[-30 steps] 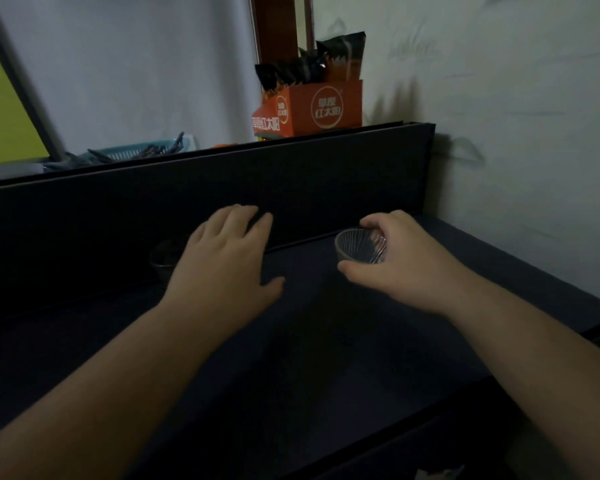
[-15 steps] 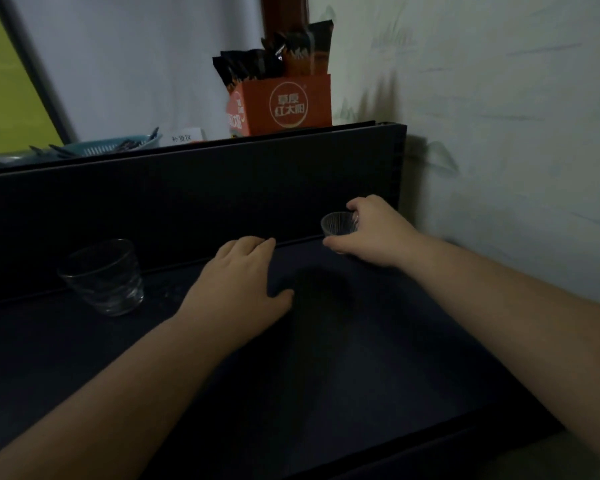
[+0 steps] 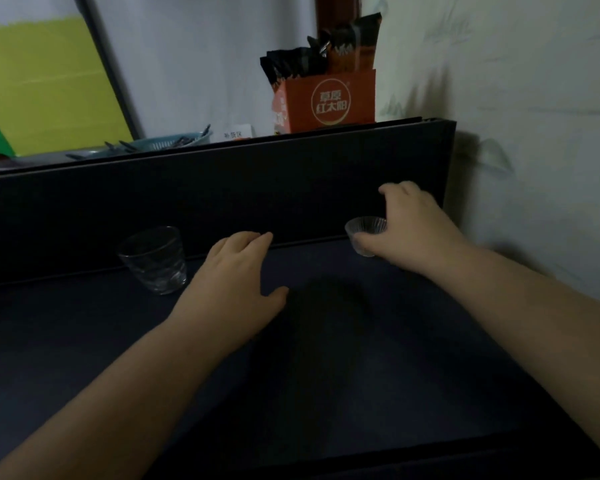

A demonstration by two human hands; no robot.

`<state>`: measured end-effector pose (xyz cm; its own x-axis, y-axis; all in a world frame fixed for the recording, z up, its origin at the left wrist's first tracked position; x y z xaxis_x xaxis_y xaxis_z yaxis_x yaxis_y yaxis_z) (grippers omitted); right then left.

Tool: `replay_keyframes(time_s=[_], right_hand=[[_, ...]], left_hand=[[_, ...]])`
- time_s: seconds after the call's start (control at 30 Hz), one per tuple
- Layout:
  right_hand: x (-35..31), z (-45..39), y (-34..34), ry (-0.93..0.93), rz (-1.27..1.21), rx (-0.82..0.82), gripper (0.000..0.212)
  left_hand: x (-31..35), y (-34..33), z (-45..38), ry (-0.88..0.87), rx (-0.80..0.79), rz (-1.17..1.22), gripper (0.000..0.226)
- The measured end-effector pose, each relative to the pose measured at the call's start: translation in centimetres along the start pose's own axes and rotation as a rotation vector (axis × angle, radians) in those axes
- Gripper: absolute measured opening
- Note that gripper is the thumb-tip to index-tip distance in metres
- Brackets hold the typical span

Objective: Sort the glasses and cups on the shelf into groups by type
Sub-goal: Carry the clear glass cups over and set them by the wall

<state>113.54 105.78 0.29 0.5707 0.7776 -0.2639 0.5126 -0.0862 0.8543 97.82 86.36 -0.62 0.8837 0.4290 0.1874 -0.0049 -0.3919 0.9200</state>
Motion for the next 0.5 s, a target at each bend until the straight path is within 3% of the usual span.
replay_keyframes(time_s=[0.17, 0.33, 0.5], right_hand=[[-5.3, 2.5, 2.1, 0.163, -0.103, 0.087, 0.073], [-12.6, 6.2, 1.1, 0.321, -0.160, -0.001, 0.061], [-21.6, 8.9, -1.1, 0.428, -0.199, -0.050, 0.057]], left_hand=[[-2.7, 2.9, 2.2, 0.017, 0.112, -0.030, 0.085], [-7.1, 6.0, 6.3, 0.061, 0.202, -0.037, 0.083], [-14.4, 9.2, 12.9, 0.153, 0.194, -0.052, 0.083]])
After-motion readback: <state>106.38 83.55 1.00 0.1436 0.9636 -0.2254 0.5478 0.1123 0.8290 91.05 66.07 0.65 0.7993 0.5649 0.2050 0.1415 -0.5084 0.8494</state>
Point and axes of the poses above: each hand's wrist, its own z-axis away from the middle knuckle, its own y-axis out of the back of the hand, x = y × z, the point moved 2 cm from there along -z, towards the middle knuckle, and after that the axes turned 8 degrees about y, right-handed, at the moved point
